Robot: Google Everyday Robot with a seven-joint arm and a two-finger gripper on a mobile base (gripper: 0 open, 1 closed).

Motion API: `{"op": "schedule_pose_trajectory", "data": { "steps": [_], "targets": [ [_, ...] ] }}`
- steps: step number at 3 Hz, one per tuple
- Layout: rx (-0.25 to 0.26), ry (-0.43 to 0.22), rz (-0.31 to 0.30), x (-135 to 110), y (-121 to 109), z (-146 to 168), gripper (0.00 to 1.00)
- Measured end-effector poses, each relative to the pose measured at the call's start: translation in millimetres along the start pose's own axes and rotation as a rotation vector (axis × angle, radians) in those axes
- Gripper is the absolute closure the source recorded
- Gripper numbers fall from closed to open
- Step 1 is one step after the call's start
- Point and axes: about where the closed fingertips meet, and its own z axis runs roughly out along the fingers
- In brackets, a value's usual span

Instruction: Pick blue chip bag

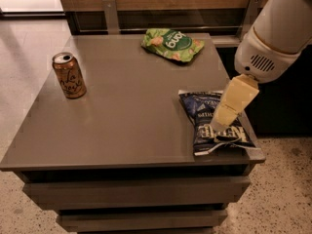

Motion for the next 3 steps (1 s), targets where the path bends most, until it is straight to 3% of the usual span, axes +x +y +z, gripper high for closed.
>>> {"op": "schedule_pose_trajectory", "data": {
  "steps": [2,3],
  "targets": [
    [-0.012,0.046,0.17,-9,4,67,0.0],
    [-0.013,0.073,0.215,-9,2,97,0.0]
  ]
}}
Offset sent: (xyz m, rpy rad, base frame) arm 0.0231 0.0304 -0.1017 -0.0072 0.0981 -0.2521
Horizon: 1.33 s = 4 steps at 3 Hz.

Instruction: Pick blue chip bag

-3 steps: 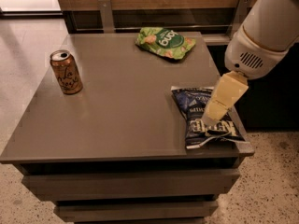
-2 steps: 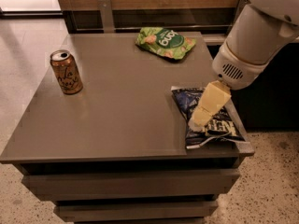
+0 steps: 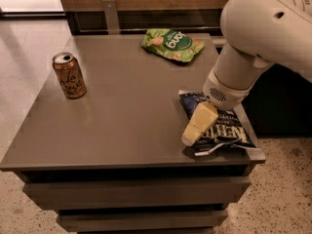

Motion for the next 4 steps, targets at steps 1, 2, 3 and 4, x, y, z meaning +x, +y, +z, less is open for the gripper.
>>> {"op": "schedule_pose_trajectory", "data": {
  "steps": [1,2,3,4],
  "targets": [
    [-0.001,0.021,0.04,1,-7,26,0.16],
    [-0.003,0.029,0.053,2,-10,32,0.39],
    [-0.003,0.029,0.053,0,-10,25,0.62],
    [-0.003,0.029,0.053,-1,-10,17,0.85]
  ]
}}
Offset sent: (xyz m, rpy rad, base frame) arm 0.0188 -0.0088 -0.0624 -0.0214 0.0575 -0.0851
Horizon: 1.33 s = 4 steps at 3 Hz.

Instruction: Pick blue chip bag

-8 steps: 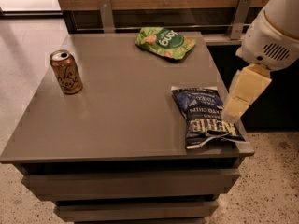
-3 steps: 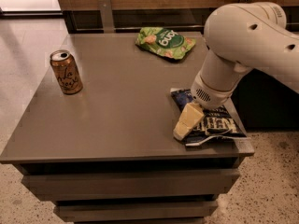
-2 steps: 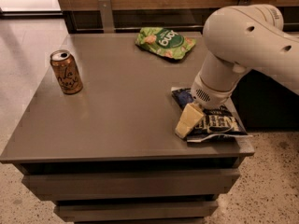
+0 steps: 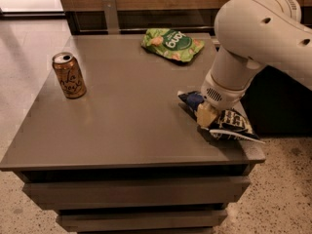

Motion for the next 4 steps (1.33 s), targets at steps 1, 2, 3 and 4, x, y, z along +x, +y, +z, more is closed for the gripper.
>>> {"op": "schedule_pose_trajectory", "data": {
  "steps": [1,2,3,4],
  "targets": [
    [0.0,0.0,0.0,0,0,-1,1.0],
    [0.0,0.0,0.0,0,0,-1,1.0],
    [0.045,-0.055,-0.073,-16,-7,-28,1.0],
    [0.082,-0.103,-0.135,-30,-14,-52,1.0]
  ]
}}
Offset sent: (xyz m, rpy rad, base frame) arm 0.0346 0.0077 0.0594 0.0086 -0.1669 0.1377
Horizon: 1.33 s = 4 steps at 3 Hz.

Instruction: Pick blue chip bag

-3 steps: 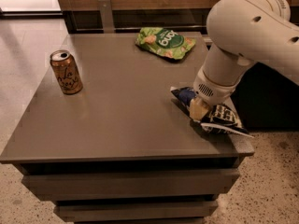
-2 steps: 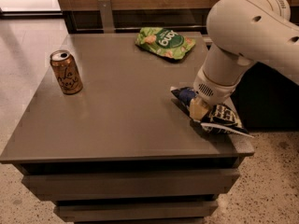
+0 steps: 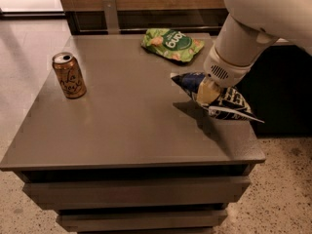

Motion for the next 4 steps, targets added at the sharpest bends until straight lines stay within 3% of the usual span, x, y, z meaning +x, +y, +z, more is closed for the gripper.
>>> {"op": "schedule_pose_trajectory", "data": {
  "steps": [4],
  "targets": [
    [0.052,-0.083,-0.141,-26,-9,-46,1.0]
  ]
}}
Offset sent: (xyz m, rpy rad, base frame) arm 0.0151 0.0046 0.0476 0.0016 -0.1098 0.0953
